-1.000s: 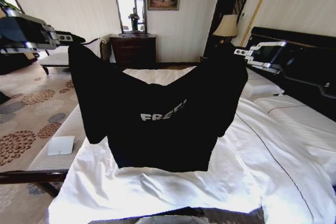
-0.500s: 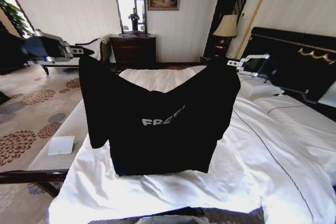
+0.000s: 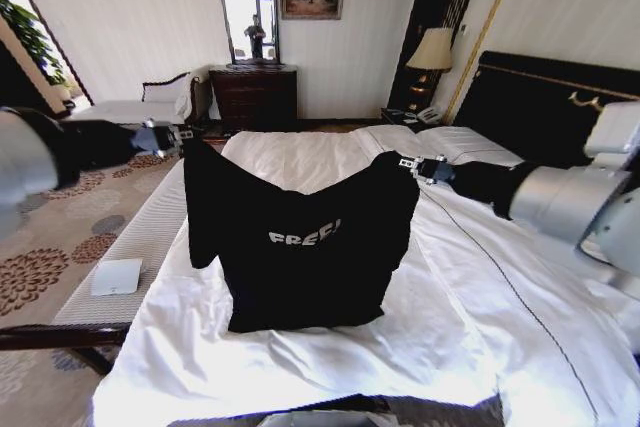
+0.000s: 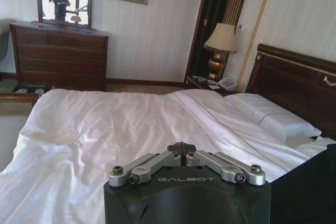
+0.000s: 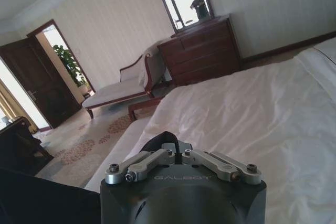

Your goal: Fold the clothes on the bed.

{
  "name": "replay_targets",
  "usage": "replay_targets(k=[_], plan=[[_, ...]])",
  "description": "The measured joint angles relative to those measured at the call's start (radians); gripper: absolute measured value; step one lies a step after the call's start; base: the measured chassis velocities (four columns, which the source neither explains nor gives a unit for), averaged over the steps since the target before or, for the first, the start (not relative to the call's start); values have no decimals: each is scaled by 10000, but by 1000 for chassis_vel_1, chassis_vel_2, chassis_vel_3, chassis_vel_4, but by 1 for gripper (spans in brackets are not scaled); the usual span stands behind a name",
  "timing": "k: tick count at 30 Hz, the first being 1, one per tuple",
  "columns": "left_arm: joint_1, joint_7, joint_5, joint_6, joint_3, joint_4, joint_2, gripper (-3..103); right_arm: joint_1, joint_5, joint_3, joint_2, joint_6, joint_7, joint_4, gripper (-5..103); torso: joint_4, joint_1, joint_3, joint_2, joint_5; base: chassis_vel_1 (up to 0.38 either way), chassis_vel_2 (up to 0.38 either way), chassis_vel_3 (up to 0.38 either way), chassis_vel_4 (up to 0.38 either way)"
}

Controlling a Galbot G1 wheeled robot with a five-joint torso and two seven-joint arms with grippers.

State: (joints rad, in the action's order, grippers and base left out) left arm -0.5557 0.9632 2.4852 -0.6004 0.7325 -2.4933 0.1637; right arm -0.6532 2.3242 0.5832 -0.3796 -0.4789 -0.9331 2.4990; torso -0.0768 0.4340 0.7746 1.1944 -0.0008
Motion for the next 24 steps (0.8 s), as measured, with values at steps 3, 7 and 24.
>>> replay_targets(k=[3, 7, 24], plan=[[-786, 83, -1204, 122, -226, -61, 488, 0, -1125, -897, -176, -555, -47, 82, -19, 1, -4, -1, -1, 1, 4, 0, 0, 0, 0], [-989, -534, -3700, 94, -2252, 624, 1352, 0, -2080, -2823, -995, -1284, -552, 1604, -162, 1, -2, -2, 0, 0, -1, 0, 0, 0, 0], [-461, -2779, -9693, 81, -7035, 5333, 4807, 0, -1133, -8261, -4892, -3925, -515, 4594, -5994, 1, 1, 1, 2, -1, 3, 0, 0, 0, 0]])
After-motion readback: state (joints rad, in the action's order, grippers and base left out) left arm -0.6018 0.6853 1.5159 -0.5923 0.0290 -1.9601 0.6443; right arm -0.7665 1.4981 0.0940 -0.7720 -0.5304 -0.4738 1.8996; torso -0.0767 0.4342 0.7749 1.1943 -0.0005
